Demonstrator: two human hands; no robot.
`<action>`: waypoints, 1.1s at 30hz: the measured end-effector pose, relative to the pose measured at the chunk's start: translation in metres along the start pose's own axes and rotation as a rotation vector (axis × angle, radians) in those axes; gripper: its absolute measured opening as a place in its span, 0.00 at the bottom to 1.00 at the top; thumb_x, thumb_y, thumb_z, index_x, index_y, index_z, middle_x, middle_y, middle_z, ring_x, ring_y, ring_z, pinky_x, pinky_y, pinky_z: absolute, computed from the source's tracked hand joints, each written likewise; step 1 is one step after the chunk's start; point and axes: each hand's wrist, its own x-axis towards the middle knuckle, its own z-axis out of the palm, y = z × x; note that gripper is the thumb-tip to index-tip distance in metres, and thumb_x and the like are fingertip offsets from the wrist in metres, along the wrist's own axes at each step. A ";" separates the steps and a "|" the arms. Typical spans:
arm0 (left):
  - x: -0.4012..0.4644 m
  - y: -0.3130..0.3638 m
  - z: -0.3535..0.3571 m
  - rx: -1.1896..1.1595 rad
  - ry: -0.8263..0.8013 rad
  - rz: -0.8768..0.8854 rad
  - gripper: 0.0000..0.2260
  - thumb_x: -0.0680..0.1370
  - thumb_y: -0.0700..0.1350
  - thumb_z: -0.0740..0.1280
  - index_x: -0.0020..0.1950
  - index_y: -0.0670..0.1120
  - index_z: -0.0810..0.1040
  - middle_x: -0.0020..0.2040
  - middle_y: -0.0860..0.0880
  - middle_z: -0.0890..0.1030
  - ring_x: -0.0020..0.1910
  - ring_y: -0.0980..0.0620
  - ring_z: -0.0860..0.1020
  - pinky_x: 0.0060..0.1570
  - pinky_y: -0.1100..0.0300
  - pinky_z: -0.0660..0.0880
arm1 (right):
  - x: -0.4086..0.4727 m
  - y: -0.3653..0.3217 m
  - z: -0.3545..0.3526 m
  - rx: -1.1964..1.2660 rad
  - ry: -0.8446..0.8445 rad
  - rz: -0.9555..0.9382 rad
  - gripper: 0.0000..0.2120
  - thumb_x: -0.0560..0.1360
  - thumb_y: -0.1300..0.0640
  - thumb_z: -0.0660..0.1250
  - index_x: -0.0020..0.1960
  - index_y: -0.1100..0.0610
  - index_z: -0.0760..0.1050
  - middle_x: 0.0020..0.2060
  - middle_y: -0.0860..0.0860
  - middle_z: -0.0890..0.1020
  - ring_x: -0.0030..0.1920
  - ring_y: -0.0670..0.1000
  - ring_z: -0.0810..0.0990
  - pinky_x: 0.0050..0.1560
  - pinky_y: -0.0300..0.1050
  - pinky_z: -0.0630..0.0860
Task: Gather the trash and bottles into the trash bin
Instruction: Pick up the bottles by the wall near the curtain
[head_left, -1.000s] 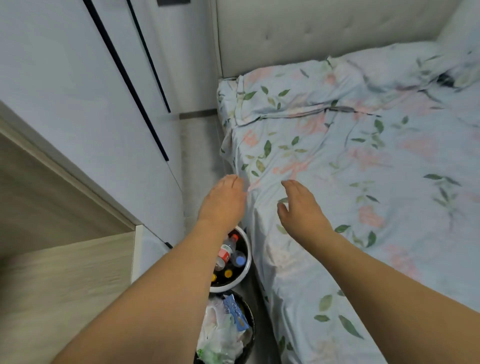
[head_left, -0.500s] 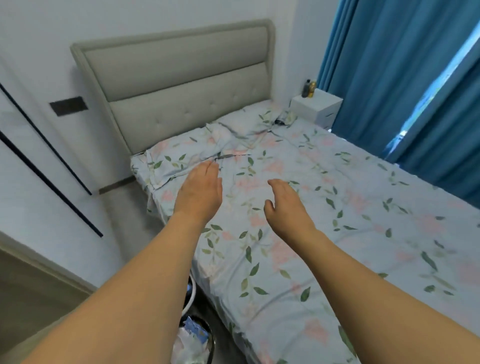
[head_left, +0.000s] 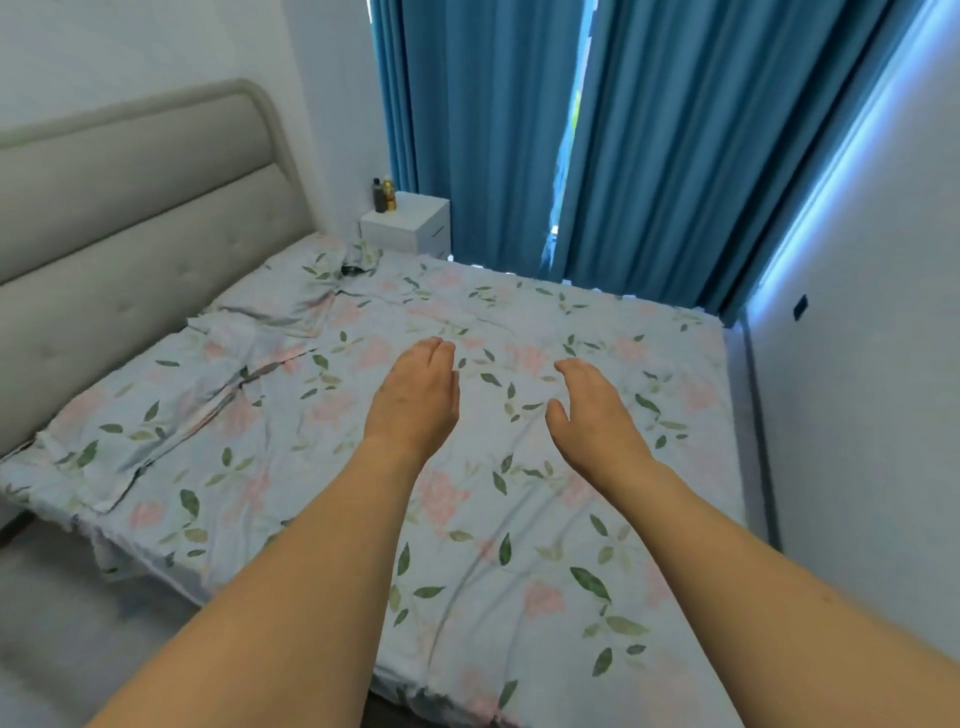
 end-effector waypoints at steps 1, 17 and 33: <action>0.003 0.014 0.003 -0.012 -0.005 0.023 0.18 0.83 0.44 0.56 0.71 0.40 0.68 0.70 0.43 0.70 0.69 0.45 0.68 0.68 0.53 0.65 | -0.006 0.011 -0.009 -0.005 0.019 0.028 0.24 0.81 0.57 0.56 0.76 0.57 0.58 0.75 0.51 0.61 0.74 0.51 0.58 0.73 0.43 0.56; 0.014 0.288 0.077 -0.204 -0.179 0.548 0.17 0.82 0.43 0.57 0.71 0.41 0.68 0.70 0.44 0.70 0.68 0.45 0.69 0.67 0.54 0.66 | -0.152 0.194 -0.157 -0.039 0.360 0.486 0.22 0.79 0.61 0.58 0.73 0.62 0.63 0.70 0.57 0.67 0.70 0.55 0.65 0.70 0.44 0.59; -0.039 0.507 0.098 -0.242 -0.286 0.884 0.19 0.84 0.46 0.54 0.74 0.43 0.64 0.74 0.46 0.66 0.71 0.47 0.66 0.69 0.54 0.64 | -0.295 0.312 -0.254 -0.049 0.605 0.779 0.24 0.80 0.59 0.55 0.76 0.59 0.58 0.75 0.53 0.61 0.75 0.52 0.58 0.74 0.44 0.56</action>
